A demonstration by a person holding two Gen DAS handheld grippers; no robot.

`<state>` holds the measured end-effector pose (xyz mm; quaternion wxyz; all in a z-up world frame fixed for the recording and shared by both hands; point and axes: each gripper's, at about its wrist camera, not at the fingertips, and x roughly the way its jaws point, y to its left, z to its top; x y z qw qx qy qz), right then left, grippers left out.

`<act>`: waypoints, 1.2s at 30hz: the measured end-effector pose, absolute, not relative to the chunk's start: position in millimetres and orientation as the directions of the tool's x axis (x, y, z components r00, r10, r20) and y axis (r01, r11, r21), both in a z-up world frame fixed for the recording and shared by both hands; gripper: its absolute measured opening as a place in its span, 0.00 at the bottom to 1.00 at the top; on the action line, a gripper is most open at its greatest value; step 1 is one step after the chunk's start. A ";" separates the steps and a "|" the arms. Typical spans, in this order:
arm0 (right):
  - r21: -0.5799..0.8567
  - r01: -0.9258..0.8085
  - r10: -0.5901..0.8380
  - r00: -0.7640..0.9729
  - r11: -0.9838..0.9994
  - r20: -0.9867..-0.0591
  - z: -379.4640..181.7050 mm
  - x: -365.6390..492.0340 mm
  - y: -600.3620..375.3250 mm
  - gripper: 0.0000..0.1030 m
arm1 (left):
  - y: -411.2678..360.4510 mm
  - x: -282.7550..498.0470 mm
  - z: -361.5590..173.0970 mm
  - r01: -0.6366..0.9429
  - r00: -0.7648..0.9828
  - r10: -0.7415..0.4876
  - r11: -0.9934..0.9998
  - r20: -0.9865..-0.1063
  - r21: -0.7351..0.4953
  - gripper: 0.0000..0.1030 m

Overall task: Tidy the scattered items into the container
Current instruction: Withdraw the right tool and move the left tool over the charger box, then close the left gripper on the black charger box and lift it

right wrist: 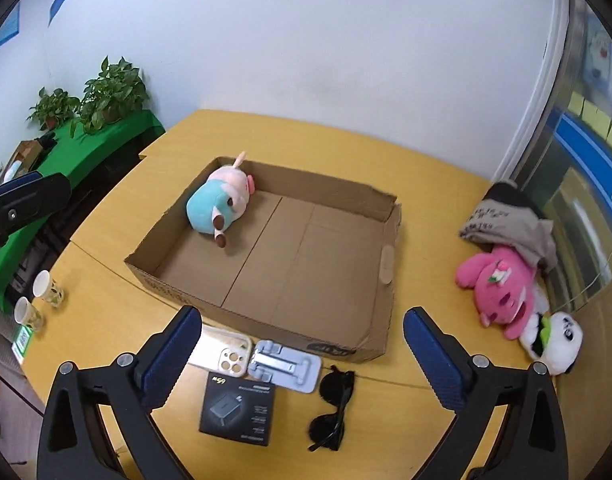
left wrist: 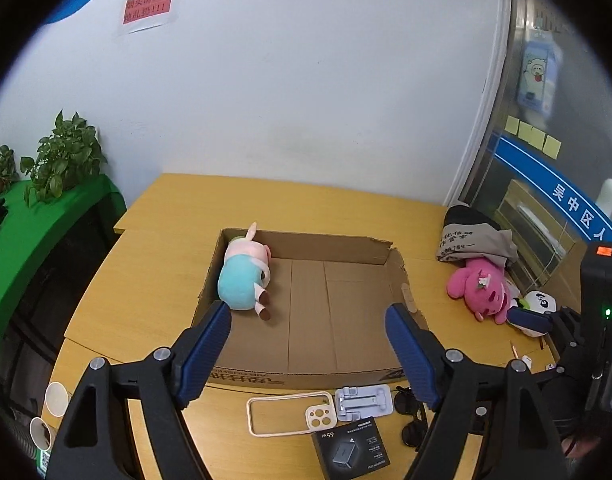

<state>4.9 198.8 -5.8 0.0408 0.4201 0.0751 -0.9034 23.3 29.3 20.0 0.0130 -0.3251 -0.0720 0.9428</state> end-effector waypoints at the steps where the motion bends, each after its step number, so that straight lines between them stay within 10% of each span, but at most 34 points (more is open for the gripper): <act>1: -0.095 0.133 -0.011 -0.634 -0.986 -0.773 -7.3 6.4 198.8 0.99 | 29.5 26.5 16.2 0.032 -0.790 0.057 -0.991 -0.610 -0.134 0.77; 13: 0.002 0.049 -0.028 -0.528 -0.999 -0.849 -27.6 -1.1 215.5 0.90 | 30.1 11.9 -8.5 0.047 -0.698 -0.017 -0.999 -0.716 -0.022 0.76; 15: 0.014 0.049 -0.037 -0.519 -0.999 -0.854 -28.5 -0.5 215.7 0.61 | 32.8 8.5 -12.5 0.012 -0.687 0.014 -0.999 -0.727 -0.031 0.55; 17: 0.054 0.050 -0.073 -0.518 -0.997 -0.852 -26.8 2.6 218.7 0.17 | 35.8 4.0 -23.3 -0.039 -0.636 0.075 -0.997 -0.768 -0.066 0.02; 18: 0.082 0.049 -0.096 -0.524 -0.995 -0.847 -25.3 5.3 221.6 0.05 | 36.9 1.5 -30.3 -0.066 -0.600 0.110 -0.994 -0.792 -0.088 0.02; 22: 0.125 0.025 -0.120 -0.504 -0.992 -0.855 -30.6 11.4 237.0 0.18 | 40.7 -0.3 -52.3 -0.075 -0.531 0.131 -0.991 -0.837 -0.107 0.08; 24: 0.185 0.023 -0.175 -0.457 -0.982 -0.872 -46.5 15.5 245.7 0.84 | 36.2 -2.0 -67.9 -0.035 -0.477 0.149 -0.988 -0.866 -0.151 0.45; 25: 0.196 0.008 -0.179 -0.446 -0.981 -0.877 -54.8 19.6 249.4 0.93 | 31.3 -1.5 -77.2 -0.009 -0.453 0.171 -0.982 -0.875 -0.188 0.64; 36: 0.245 0.072 -0.255 -0.239 -0.967 -0.937 -176.8 40.1 232.7 0.92 | 42.1 8.6 -190.1 -0.031 -0.232 0.344 -0.938 -0.910 -0.346 0.64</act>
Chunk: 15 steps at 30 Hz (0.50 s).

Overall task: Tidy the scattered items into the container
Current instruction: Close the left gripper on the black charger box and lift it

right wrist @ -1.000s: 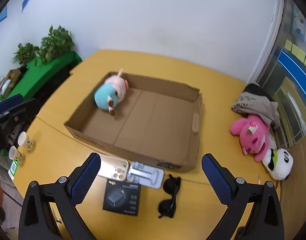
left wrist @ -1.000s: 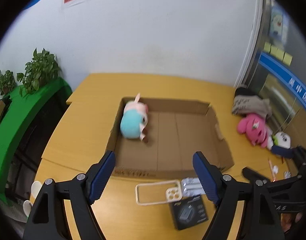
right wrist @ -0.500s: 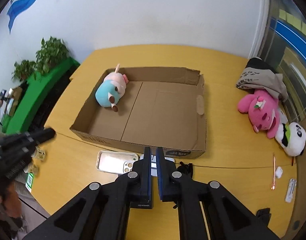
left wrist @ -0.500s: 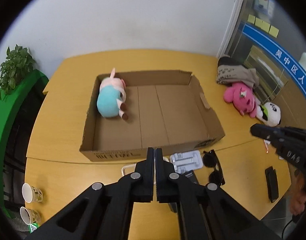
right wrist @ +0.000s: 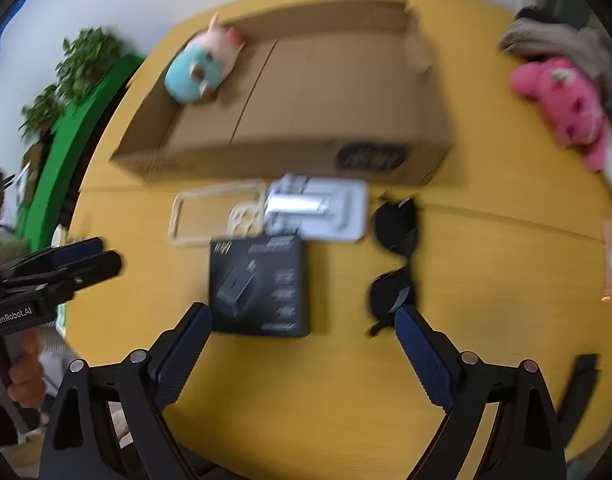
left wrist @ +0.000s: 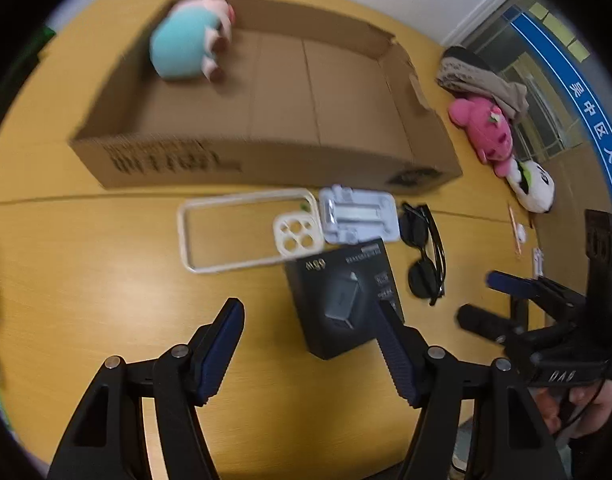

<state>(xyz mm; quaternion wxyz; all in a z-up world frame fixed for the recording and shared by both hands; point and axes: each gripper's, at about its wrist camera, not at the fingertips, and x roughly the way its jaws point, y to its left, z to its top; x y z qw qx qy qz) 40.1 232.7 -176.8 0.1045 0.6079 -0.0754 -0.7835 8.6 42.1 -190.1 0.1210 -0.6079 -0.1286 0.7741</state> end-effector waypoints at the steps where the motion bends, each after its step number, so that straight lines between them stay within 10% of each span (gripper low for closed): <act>1: 0.231 0.103 -0.249 -0.238 -0.968 -0.939 -186.7 40.6 225.9 0.92 | 44.0 6.2 -205.0 -0.018 -0.206 0.345 -0.937 -0.916 -0.349 0.64; 15: 0.286 0.256 -0.326 -0.132 -0.923 -0.936 -270.2 29.1 196.7 0.93 | 63.6 -20.9 -290.2 0.071 -0.089 0.570 -0.815 -0.817 -0.576 0.64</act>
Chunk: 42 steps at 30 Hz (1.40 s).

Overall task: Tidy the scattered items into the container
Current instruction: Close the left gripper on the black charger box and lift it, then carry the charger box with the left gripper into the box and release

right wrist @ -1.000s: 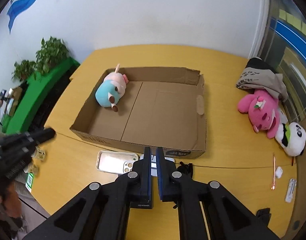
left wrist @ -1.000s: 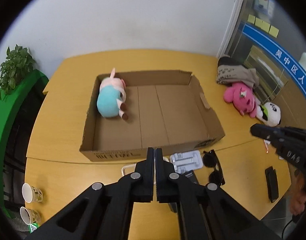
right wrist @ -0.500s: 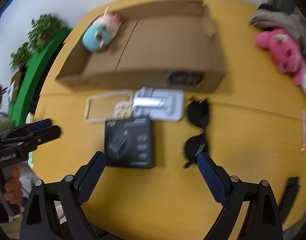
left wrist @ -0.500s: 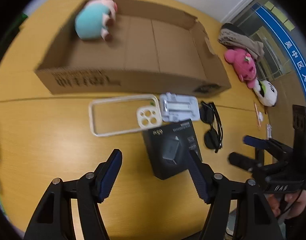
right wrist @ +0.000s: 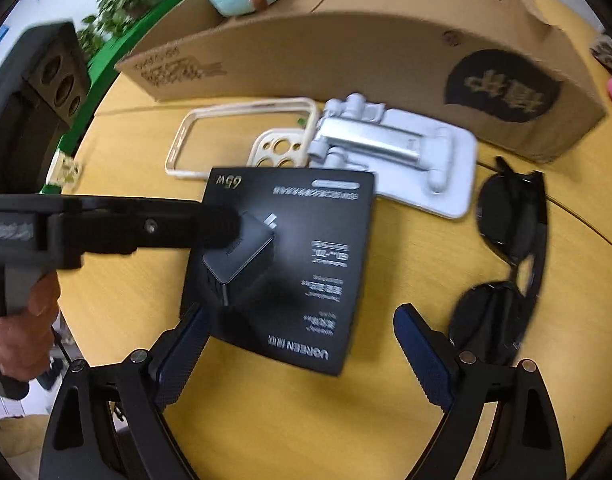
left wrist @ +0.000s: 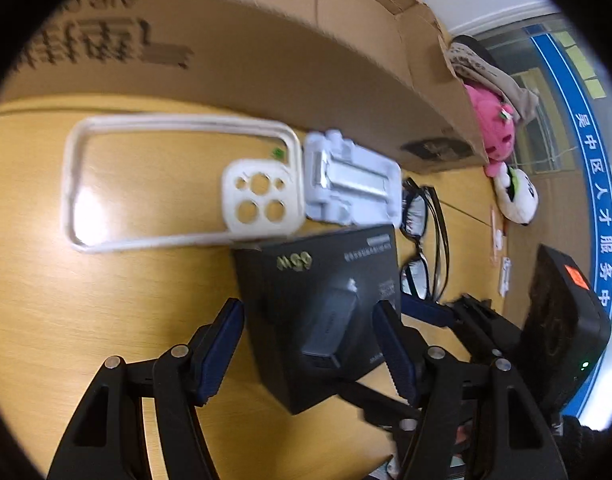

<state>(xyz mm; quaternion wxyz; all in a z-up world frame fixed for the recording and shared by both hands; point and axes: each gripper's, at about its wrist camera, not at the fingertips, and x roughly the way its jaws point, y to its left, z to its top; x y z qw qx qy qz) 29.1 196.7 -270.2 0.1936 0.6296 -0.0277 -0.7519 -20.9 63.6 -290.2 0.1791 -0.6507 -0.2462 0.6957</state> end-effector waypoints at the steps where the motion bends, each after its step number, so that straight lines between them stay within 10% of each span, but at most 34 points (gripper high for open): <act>1: 0.308 0.257 -0.350 -0.139 -0.916 -0.926 -272.3 29.9 196.9 0.94 | 67.0 -19.0 -295.1 0.069 -0.074 0.570 -0.816 -0.818 -0.575 0.64; 26: 0.333 0.195 -0.377 -0.271 -0.922 -0.885 -270.2 59.9 208.4 0.96 | 75.2 1.7 -299.8 -0.011 -0.152 0.604 -0.793 -0.783 -0.609 0.65; 42: 0.191 0.235 -0.294 -0.563 -0.953 -0.772 -77.5 54.3 198.1 0.94 | 67.2 -10.5 -104.8 -0.190 -0.400 0.572 -0.816 -0.716 -0.546 0.64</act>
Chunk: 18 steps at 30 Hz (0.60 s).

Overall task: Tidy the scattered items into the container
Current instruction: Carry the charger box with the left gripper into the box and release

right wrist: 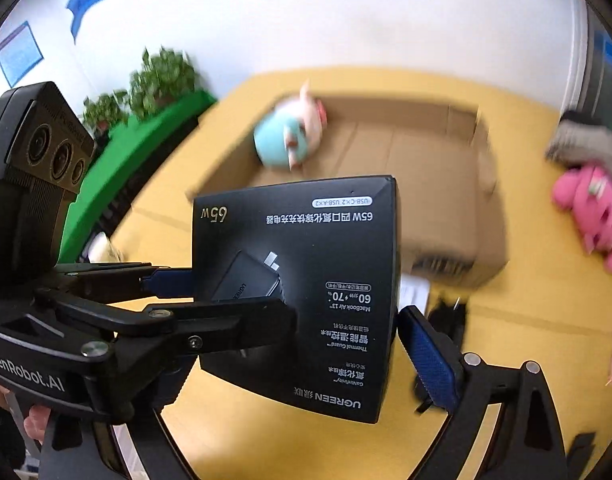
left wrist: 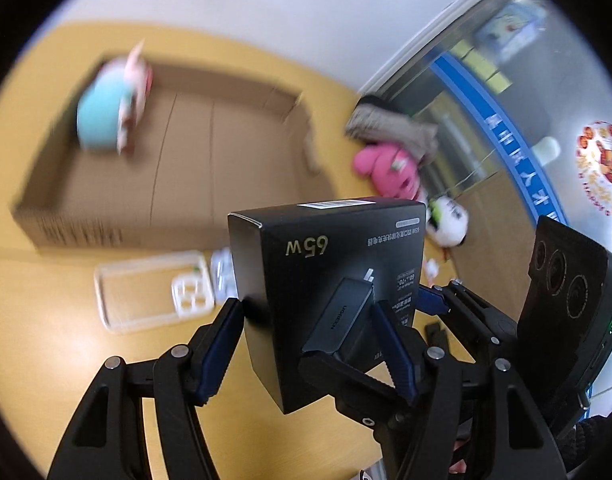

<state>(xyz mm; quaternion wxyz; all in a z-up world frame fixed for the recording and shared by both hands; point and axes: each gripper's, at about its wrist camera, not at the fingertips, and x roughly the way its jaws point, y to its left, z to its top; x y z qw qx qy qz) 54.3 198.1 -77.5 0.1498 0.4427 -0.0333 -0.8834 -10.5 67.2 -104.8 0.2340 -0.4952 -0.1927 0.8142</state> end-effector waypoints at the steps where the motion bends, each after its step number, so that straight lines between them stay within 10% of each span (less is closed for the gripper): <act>1: 0.177 0.235 -0.285 -0.590 -0.956 -0.755 -62.7 52.0 194.5 0.93 | 66.4 -13.1 -82.4 -0.214 -0.431 0.563 -0.823 -0.705 -0.526 0.64; 18: 0.040 0.230 -0.221 -0.850 -0.972 -0.479 122.7 -1.9 155.6 0.91 | 37.5 -63.8 103.7 -0.396 -0.674 0.518 -0.855 -0.526 -0.335 0.64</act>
